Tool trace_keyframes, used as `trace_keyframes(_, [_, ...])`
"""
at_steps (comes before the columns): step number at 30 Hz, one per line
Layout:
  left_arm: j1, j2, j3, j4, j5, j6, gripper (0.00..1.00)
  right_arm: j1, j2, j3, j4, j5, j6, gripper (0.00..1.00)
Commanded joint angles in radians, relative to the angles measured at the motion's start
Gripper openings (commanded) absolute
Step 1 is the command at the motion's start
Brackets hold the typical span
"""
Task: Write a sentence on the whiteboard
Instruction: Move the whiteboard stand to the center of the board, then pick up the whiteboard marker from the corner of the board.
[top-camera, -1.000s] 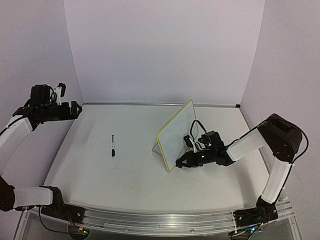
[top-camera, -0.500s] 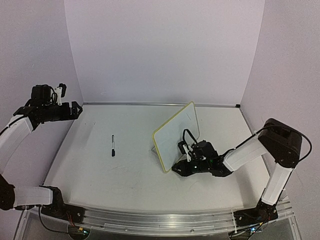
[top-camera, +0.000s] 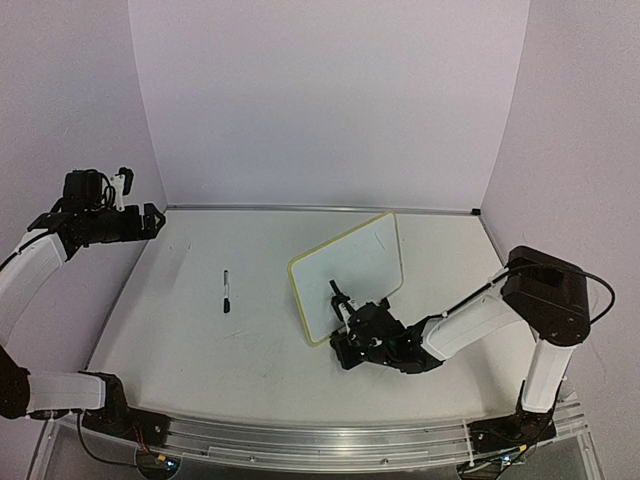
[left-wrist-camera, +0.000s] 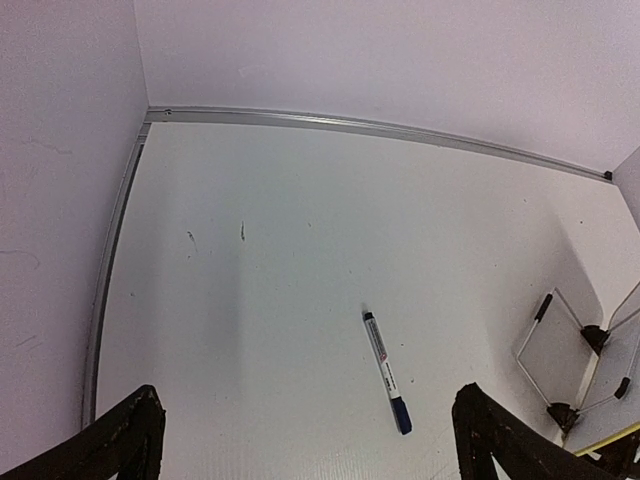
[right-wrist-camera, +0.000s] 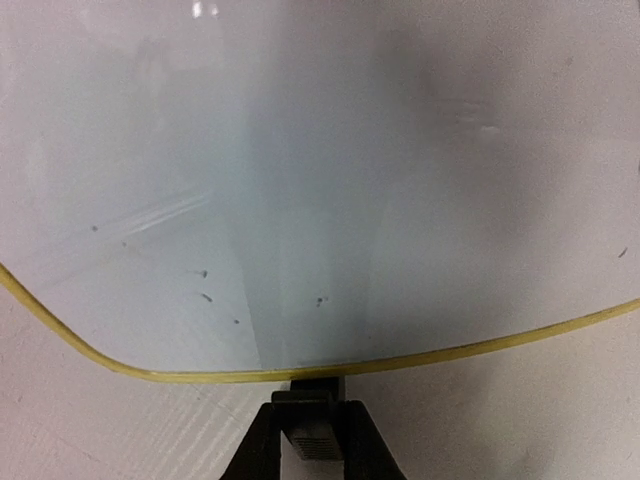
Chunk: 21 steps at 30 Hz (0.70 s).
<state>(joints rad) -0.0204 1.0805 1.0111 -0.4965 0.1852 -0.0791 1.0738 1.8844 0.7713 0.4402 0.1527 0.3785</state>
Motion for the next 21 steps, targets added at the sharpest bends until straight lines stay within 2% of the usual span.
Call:
trace_keyframes(1, [0.000,-0.007,0.008,0.024,0.018,-0.014,1.00,0.067,0.087,0.139,-0.093,0.162,0.075,0.19])
trace_keyframes(8, [0.000,-0.023,0.004,0.025,0.030,-0.022,0.99,0.108,0.198,0.314,-0.249,0.265,0.155,0.19])
trace_keyframes(14, [-0.001,-0.031,0.001,0.027,0.040,-0.030,0.99,0.109,0.254,0.418,-0.331,0.301,0.228,0.14])
trace_keyframes(21, [-0.001,-0.033,-0.002,0.028,0.054,-0.042,0.99,0.109,0.344,0.567,-0.404,0.332,0.280,0.14])
